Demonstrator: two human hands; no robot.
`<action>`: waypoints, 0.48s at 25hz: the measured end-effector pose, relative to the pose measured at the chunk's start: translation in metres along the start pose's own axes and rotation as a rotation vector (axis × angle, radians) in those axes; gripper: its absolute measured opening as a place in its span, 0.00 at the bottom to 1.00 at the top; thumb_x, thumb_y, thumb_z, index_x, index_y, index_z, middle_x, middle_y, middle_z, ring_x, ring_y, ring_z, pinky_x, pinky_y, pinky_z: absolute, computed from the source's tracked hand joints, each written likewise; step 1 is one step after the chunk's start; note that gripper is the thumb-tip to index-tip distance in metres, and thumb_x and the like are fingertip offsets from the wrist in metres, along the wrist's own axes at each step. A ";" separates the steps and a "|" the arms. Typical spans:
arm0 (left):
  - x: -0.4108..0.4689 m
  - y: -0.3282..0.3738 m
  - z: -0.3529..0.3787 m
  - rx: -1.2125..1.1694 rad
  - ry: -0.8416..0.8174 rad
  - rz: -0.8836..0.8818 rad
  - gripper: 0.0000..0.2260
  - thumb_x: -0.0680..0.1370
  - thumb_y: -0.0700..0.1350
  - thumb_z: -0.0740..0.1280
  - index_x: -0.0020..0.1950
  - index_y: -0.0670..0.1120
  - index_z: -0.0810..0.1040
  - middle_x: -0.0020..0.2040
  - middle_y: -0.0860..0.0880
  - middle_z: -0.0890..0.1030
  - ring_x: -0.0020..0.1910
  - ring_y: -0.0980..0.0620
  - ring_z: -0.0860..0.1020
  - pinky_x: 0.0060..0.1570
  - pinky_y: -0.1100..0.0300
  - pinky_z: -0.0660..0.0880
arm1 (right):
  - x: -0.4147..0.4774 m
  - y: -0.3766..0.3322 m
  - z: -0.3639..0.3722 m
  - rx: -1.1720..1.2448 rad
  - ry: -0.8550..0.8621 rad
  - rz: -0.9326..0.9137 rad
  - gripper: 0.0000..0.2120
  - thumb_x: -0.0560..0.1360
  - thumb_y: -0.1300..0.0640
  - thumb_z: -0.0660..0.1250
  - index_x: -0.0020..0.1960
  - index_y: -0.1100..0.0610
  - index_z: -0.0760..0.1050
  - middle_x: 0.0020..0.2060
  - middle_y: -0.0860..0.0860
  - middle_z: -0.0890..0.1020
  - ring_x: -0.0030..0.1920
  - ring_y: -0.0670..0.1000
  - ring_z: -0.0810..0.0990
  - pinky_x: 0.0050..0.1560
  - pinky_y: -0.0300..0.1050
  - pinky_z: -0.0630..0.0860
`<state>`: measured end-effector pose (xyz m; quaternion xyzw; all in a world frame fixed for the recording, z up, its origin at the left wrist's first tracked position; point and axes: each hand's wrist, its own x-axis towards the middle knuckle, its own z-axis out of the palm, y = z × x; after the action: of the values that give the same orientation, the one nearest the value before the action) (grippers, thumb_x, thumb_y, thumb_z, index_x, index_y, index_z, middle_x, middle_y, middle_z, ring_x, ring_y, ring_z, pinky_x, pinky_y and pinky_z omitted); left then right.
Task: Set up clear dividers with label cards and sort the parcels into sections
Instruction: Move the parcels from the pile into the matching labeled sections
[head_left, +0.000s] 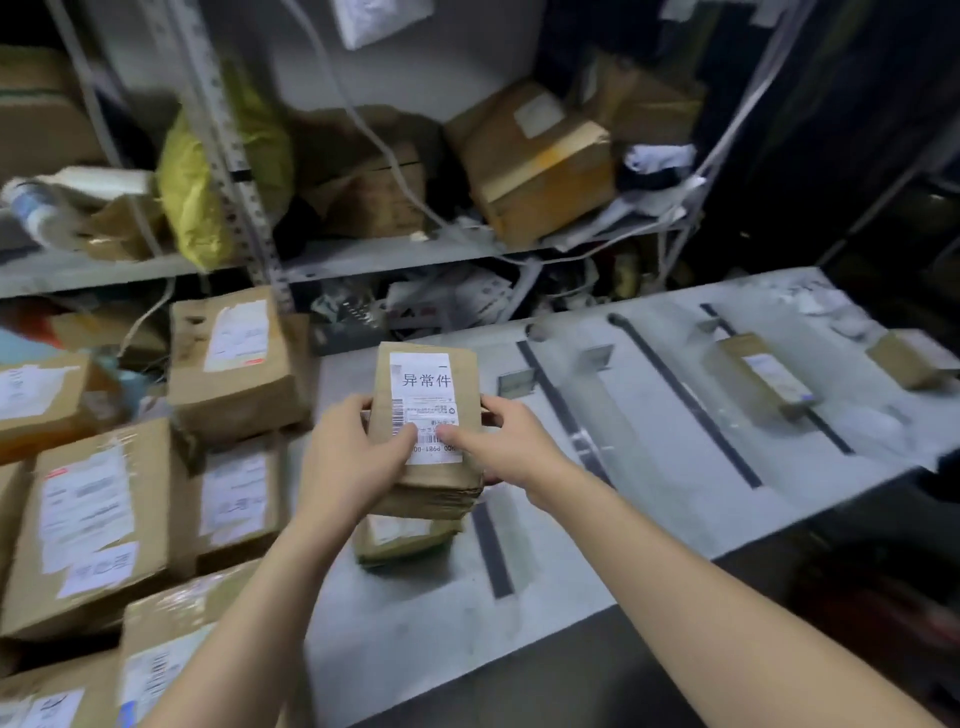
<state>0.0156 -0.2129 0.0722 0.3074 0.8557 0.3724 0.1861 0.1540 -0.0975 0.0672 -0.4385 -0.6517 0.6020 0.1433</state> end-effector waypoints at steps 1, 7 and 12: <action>-0.008 0.021 0.018 -0.010 -0.017 0.029 0.22 0.69 0.59 0.70 0.60 0.51 0.79 0.54 0.51 0.82 0.52 0.48 0.81 0.54 0.48 0.79 | -0.008 0.006 -0.029 0.021 0.027 -0.005 0.19 0.72 0.52 0.77 0.61 0.47 0.81 0.54 0.43 0.85 0.52 0.47 0.85 0.42 0.47 0.84; -0.073 0.165 0.154 -0.070 -0.079 0.227 0.24 0.68 0.61 0.69 0.61 0.53 0.79 0.54 0.54 0.83 0.52 0.51 0.82 0.55 0.47 0.80 | -0.061 0.052 -0.227 0.091 0.195 -0.086 0.21 0.72 0.49 0.77 0.63 0.46 0.80 0.55 0.42 0.84 0.52 0.46 0.85 0.37 0.40 0.81; -0.112 0.272 0.270 -0.100 -0.208 0.320 0.23 0.68 0.62 0.70 0.61 0.56 0.80 0.53 0.56 0.84 0.50 0.54 0.83 0.53 0.48 0.82 | -0.102 0.091 -0.383 0.150 0.317 -0.111 0.20 0.73 0.50 0.77 0.64 0.47 0.79 0.56 0.43 0.85 0.55 0.45 0.84 0.40 0.35 0.80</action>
<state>0.3523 -0.0011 0.1108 0.4667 0.7525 0.4055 0.2269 0.5224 0.0687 0.1089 -0.4793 -0.5975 0.5633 0.3096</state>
